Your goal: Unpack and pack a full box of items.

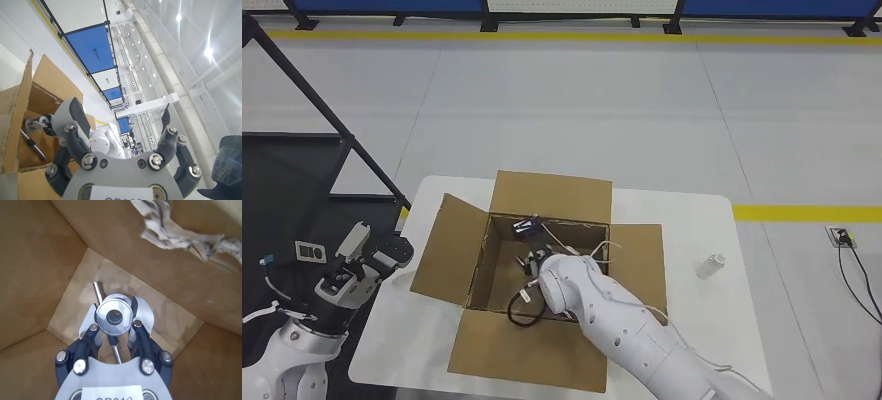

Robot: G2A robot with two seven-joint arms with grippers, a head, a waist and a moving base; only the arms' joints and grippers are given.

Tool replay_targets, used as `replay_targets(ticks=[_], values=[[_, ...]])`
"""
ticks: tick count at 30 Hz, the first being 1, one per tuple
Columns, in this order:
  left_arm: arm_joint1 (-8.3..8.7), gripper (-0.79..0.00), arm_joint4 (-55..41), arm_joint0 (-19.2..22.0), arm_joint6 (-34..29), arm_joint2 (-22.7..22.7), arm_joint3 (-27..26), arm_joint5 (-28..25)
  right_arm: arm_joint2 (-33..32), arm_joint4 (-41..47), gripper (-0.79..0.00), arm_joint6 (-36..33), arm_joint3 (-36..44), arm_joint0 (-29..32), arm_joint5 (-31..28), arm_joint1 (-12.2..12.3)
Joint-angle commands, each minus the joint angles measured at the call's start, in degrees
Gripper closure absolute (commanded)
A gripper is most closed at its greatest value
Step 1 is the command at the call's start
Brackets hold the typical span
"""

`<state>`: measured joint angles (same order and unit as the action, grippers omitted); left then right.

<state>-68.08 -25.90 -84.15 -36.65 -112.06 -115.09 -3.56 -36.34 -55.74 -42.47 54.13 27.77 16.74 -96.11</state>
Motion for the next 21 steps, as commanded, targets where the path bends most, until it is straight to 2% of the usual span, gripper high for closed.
replay_targets(ticks=[1, 7, 12, 21], values=[[0.0, -0.785, 0.0, 0.0, 0.0, 0.0, 0.0, 0.0, -0.9, -1.9, 0.0, -2.2, 4.5, 1.6, 0.4, 0.8], [0.0, -0.785, 0.0, 0.0, 0.0, 0.0, 0.0, 0.0, -5.1, -10.5, 0.0, -9.3, 20.1, 8.4, 1.5, 4.1], [0.0, -0.785, 0.0, 0.0, 0.0, 0.0, 0.0, 0.0, -10.0, -16.2, 0.0, -12.3, 31.7, 14.3, 0.8, 6.3], [0.0, -0.785, 0.0, 0.0, 0.0, 0.0, 0.0, 0.0, -23.7, -27.1, 0.0, -15.0, 54.9, 28.8, 1.6, 9.9]])
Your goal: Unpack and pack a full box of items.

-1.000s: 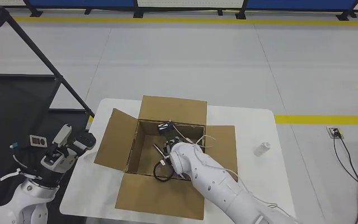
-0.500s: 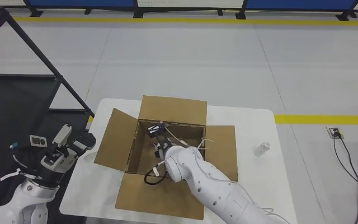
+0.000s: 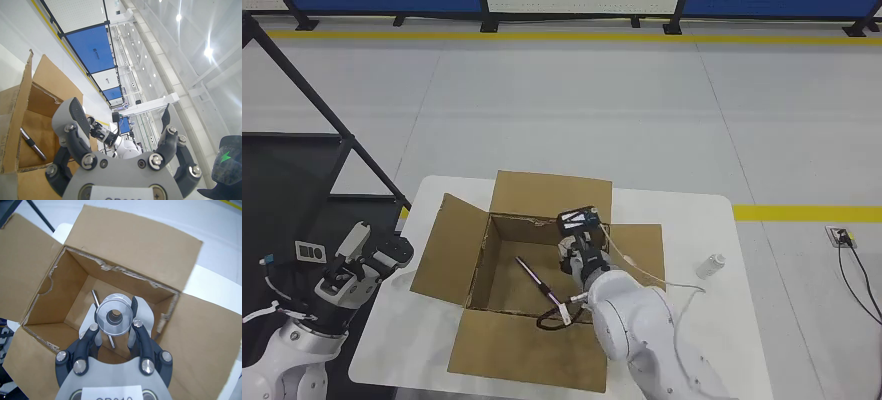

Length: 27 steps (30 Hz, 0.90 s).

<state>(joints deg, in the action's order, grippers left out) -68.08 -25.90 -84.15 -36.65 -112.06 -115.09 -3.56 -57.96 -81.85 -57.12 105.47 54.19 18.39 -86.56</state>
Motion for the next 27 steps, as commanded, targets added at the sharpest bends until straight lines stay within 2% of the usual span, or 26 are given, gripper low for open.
replay_targets(ticks=[1, 8, 15, 22, 27], values=[[0.0, -0.785, 0.0, 0.0, 0.0, 0.0, 0.0, 0.0, -3.6, -1.9, 0.0, -0.5, 5.9, 4.1, -0.1, 0.7], [0.0, -0.785, 0.0, 0.0, 0.0, 0.0, 0.0, 0.0, -13.1, -6.3, 0.0, -1.5, 16.8, 14.3, 1.5, 2.0], [0.0, -0.785, 0.0, 0.0, 0.0, 0.0, 0.0, 0.0, -22.0, -7.1, 0.0, -2.1, 20.5, 21.5, 4.4, 2.5], [0.0, -0.785, 0.0, 0.0, 0.0, 0.0, 0.0, 0.0, -30.6, -1.1, 0.0, -1.9, 17.6, 25.5, 1.9, 2.9], [0.0, -0.785, 0.0, 0.0, 0.0, 0.0, 0.0, 0.0, -35.5, 4.0, 0.0, -0.2, 12.4, 26.2, 0.7, 3.2]])
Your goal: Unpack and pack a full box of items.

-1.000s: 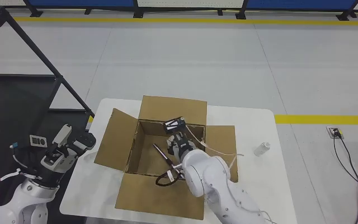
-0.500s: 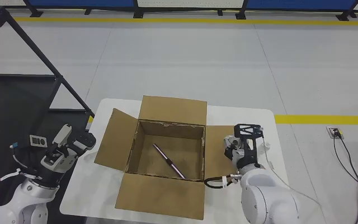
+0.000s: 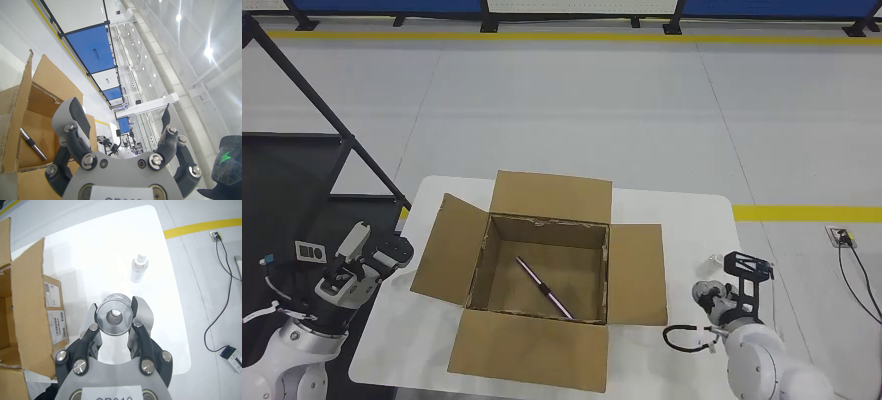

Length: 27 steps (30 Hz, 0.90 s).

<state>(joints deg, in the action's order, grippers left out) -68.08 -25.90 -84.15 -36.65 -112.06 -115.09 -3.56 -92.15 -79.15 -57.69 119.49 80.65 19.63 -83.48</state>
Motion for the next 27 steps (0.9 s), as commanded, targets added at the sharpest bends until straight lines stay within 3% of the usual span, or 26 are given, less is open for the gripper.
replay_targets(ticks=[1, 13, 25, 27], values=[[0.0, -0.785, 0.0, 0.0, 0.0, 0.0, 0.0, 0.0, -2.4, 2.6, 0.0, 0.9, -3.1, -0.5, -1.0, 0.1], [0.0, -0.785, 0.0, 0.0, 0.0, 0.0, 0.0, 0.0, -5.4, 5.3, 0.0, 5.0, -15.3, -4.0, -2.4, 0.8], [0.0, -0.785, 0.0, 0.0, 0.0, 0.0, 0.0, 0.0, -4.1, 4.2, 0.0, 4.9, -19.3, -5.7, -1.9, 1.1], [0.0, -0.785, 0.0, 0.0, 0.0, 0.0, 0.0, 0.0, -4.1, 4.2, -0.074, 4.8, -19.5, -5.8, -1.8, 1.2]])
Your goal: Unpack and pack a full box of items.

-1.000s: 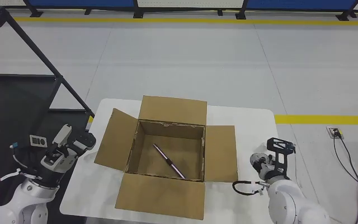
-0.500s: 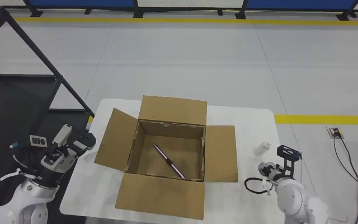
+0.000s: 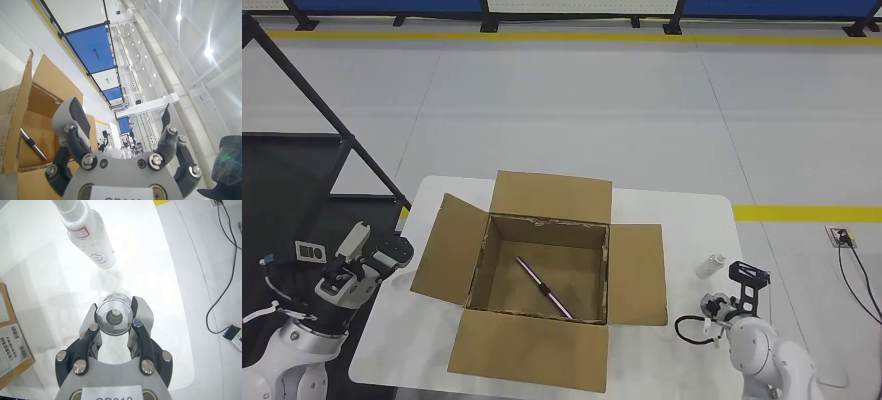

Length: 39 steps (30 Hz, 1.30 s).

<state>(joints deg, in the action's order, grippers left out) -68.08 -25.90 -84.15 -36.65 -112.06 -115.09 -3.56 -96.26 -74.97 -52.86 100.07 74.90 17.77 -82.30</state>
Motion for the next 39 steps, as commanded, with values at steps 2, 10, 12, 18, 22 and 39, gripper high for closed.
replay_targets(ticks=[2, 10, 12, 18, 22, 39], values=[[0.0, -0.785, 0.0, 0.0, 0.0, 0.0, 0.0, 0.0, 0.1, 0.1, -0.117, -0.1, -0.4, -0.2, 0.2, 0.1], [0.0, -0.785, 0.0, 0.0, 0.0, 0.0, 0.0, 0.0, 0.3, 0.8, -0.326, -0.8, -1.5, -0.7, 0.5, 0.3], [0.0, -0.785, 0.0, 0.0, 0.0, 0.0, 0.0, 0.0, 0.2, 1.0, -0.339, -0.9, -1.8, -0.9, 0.3, 0.4], [0.0, -0.785, 0.0, 0.0, 0.0, 0.0, 0.0, 0.0, 0.6, 1.3, -0.385, -1.3, -1.8, -1.1, 0.8, 0.5], [0.0, -0.785, 0.0, 0.0, 0.0, 0.0, 0.0, 0.0, 0.8, 1.3, -0.517, -1.4, -1.8, -1.3, 1.0, 0.6], [0.0, -0.785, 0.0, 0.0, 0.0, 0.0, 0.0, 0.0, 14.6, 4.8, -0.785, 0.2, 28.5, -0.9, -8.3, 0.5]])
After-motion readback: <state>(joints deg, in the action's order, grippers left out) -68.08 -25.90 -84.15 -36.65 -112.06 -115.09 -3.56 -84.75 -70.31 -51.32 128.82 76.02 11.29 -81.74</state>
